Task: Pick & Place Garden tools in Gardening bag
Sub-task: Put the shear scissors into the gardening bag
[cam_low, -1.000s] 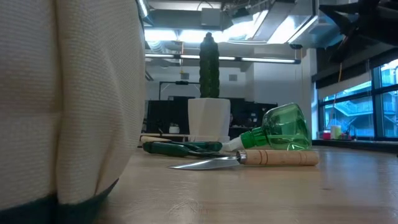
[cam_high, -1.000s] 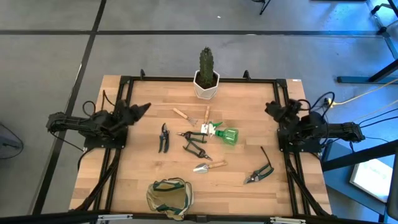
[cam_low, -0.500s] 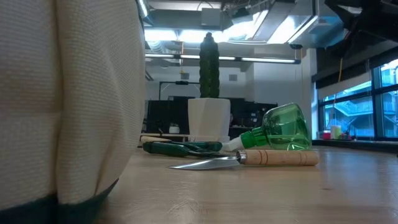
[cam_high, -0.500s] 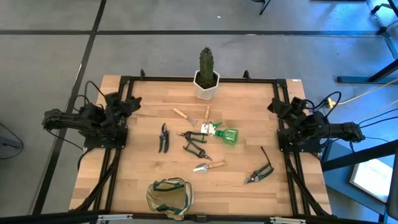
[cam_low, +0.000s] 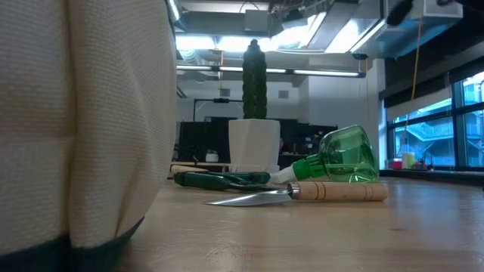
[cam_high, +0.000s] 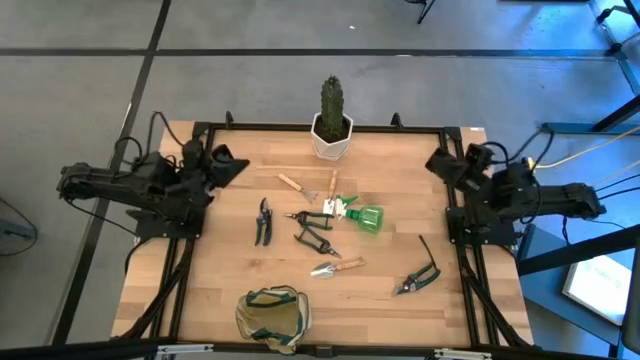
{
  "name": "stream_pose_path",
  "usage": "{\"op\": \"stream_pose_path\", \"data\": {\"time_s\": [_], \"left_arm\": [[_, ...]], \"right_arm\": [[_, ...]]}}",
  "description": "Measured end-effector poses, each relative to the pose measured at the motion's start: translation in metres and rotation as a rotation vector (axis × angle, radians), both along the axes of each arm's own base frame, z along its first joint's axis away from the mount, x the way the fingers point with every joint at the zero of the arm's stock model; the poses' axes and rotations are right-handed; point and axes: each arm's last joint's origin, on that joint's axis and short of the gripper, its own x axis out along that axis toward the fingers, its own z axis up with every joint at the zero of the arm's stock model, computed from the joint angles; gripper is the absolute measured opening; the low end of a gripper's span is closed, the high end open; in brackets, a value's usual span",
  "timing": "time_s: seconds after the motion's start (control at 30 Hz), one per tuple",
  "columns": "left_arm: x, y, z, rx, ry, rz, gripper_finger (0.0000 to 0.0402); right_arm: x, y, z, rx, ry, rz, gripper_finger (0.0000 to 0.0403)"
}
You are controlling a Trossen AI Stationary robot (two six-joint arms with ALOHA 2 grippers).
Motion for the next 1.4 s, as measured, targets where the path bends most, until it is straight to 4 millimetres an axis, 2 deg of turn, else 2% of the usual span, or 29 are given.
{"op": "stream_pose_path", "data": {"time_s": [0.13, 0.3, 0.47, 0.6, 0.73, 0.9, 1.07, 1.27, 1.4], "left_arm": [[0.003, -0.002, -0.006, -0.039, 0.07, -0.065, 0.0004], [0.004, -0.004, -0.011, -0.036, 0.12, -0.146, 0.0004], [0.004, -0.005, -0.013, -0.044, 0.136, -0.173, 0.0004], [0.005, -0.005, -0.015, -0.045, 0.16, -0.172, 0.0004], [0.006, -0.005, -0.019, -0.053, 0.203, -0.173, 0.0004], [0.006, -0.005, -0.024, -0.058, 0.256, -0.172, 0.0004], [0.007, -0.007, -0.033, -0.095, 0.344, -0.238, 0.0004], [0.011, -0.011, -0.062, -0.246, 0.637, -0.365, 0.0004], [0.013, -0.019, -0.079, -0.275, 0.809, -0.415, 0.0004]], "right_arm": [[0.027, 0.003, 0.015, -0.043, 0.218, 0.003, 0.0055], [0.061, 0.009, 0.025, -0.033, 0.549, 0.027, 0.0128], [0.087, 0.017, 0.035, -0.062, 0.802, 0.076, 0.0196], [0.1, 0.025, 0.047, -0.109, 0.95, 0.108, 0.0228], [0.107, 0.03, 0.053, -0.139, 1.128, 0.124, 0.024], [0.114, 0.036, 0.059, -0.169, 1.256, 0.143, 0.0239], [0.117, 0.04, 0.052, -0.193, 1.341, 0.154, 0.0239], [0.116, 0.045, 0.037, -0.162, 1.496, 0.215, 0.0238], [0.115, 0.049, 0.033, -0.139, 1.543, 0.245, 0.0238]]}}
